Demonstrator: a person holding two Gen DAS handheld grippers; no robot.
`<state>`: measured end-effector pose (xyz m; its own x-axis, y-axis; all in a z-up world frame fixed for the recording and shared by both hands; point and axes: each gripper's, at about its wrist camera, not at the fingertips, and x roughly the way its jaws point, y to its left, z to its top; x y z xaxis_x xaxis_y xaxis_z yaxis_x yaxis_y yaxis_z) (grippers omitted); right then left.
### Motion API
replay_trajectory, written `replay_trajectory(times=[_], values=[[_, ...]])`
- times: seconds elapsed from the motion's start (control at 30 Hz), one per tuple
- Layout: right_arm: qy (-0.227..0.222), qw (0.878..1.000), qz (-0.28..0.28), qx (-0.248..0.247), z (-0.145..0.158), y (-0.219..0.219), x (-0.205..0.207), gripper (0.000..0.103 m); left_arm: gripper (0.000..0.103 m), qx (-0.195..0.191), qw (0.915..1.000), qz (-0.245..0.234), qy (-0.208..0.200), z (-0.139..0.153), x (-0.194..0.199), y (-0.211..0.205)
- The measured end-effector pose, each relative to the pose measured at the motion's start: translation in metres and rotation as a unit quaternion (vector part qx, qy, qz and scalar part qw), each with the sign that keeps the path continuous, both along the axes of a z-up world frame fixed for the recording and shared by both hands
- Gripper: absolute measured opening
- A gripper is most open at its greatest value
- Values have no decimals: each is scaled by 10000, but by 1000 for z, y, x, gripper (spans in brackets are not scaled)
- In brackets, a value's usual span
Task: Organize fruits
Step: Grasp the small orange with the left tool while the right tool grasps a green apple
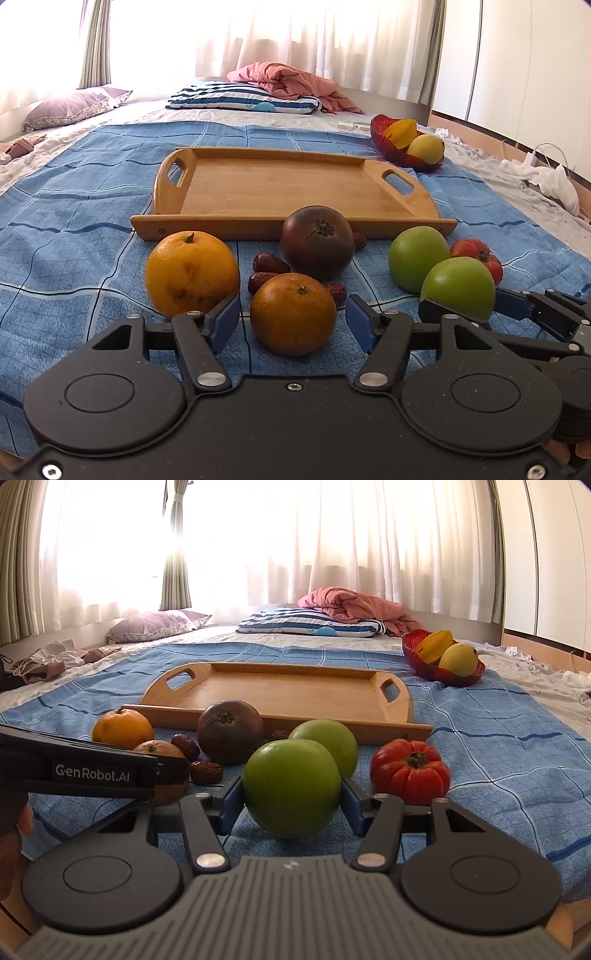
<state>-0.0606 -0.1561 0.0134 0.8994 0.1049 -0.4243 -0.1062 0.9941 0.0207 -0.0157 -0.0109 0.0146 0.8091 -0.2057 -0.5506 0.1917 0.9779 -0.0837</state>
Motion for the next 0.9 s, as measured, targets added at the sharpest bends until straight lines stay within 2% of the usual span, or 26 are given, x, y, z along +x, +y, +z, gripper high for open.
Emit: replay_trajectory(times=[0.23,0.43,0.57,0.6,0.9], values=[[25,9995,-254,178,-1,-11,-1,60,61,189,9998,6,-82,-6,2,-7],[19,9995,-245,181,-1,-8,0,60,60,289,9995,5,-143,-12,4,-14],[35,9994,-257,222,-1,-7,1,60,56,332,9993,58,-149,-15,6,-16],[30,9994,-265,225,-2,-7,1,60,53,365,9992,86,-164,-16,6,-17],[-5,9991,-293,297,2,-7,2,60,51,516,9982,178,-234,-10,-1,-20]])
